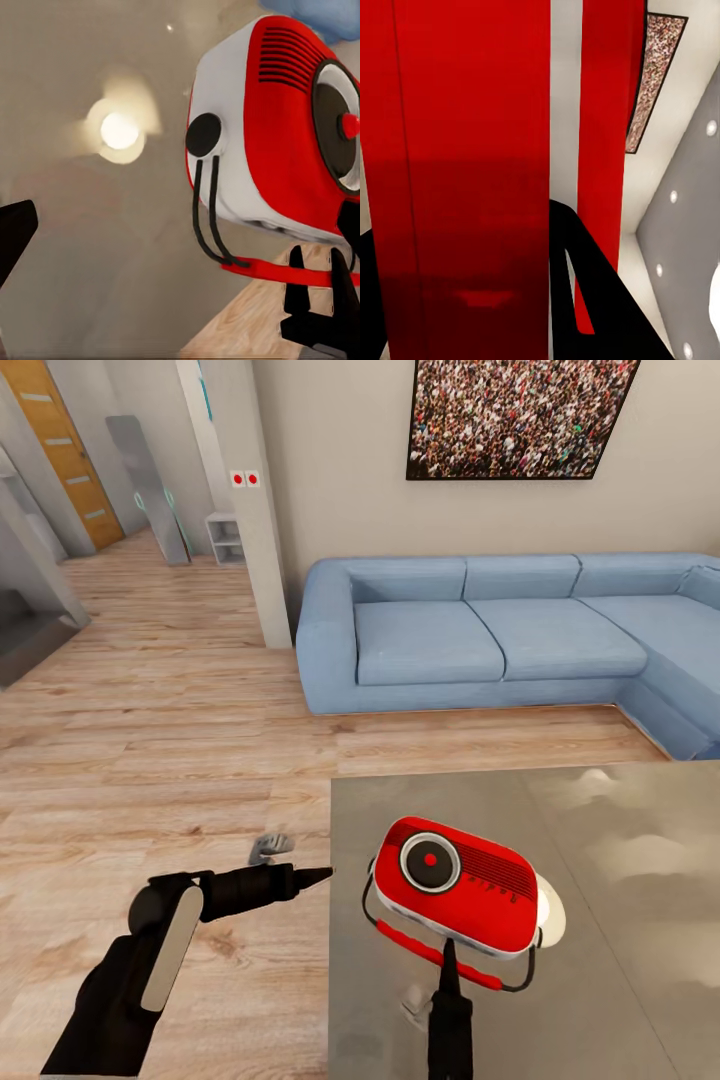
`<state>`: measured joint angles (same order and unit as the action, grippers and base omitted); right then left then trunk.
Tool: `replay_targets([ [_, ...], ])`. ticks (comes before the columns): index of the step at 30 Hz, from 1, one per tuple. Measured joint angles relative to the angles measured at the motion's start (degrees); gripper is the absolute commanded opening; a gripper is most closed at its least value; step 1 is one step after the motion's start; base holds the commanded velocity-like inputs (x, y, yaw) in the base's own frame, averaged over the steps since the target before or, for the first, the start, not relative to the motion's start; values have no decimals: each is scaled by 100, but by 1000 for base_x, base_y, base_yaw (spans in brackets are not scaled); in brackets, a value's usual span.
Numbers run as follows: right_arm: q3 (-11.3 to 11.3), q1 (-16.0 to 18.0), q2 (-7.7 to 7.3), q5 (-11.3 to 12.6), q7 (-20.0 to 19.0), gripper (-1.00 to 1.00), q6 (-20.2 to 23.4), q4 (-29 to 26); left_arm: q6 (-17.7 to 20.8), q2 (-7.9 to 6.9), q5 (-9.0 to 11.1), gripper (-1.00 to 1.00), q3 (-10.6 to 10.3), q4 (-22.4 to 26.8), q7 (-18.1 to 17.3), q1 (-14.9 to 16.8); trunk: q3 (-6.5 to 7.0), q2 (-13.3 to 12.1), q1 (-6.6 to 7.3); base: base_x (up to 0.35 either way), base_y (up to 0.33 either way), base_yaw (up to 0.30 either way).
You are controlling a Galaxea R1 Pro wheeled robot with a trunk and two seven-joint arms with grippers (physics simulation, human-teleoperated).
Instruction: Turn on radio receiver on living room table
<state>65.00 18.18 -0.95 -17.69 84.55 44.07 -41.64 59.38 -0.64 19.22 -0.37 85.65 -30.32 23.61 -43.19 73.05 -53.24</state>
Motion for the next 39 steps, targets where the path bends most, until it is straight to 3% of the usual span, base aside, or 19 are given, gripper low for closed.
replay_targets([
  [8,17,0,-170,49,34,-100,61,-76,-106,-197,-4,100,1,-255,-70,-6,0,0,0,0,0,0],
  [13,26,0,-236,40,15,-100,72,-85,-116,-199,-1,100,-6,-415,-70,-6,0,0,0,0,0,0],
  [19,39,1,-424,37,-108,-100,50,-161,-117,-188,-26,100,-44,-606,-70,-6,0,0,0,0,0,0],
  [25,58,3,-432,-8,-136,-100,127,-221,-69,-158,-30,100,-72,-439,-74,-5,0,0,0,0,0,0],
  [30,65,0,-420,-6,-143,-100,257,-228,-1,-25,-29,100,-92,137,-79,-5,0,0,0,0,0,0],
  [33,76,0,-410,-5,-143,-100,347,-227,10,172,-28,100,-98,214,-79,-3,0,0,0,0,0,0],
  [39,224,0,-404,0,-144,-100,398,-230,19,407,-31,100,-103,238,-73,8,0,0,0,0,0,0],
])
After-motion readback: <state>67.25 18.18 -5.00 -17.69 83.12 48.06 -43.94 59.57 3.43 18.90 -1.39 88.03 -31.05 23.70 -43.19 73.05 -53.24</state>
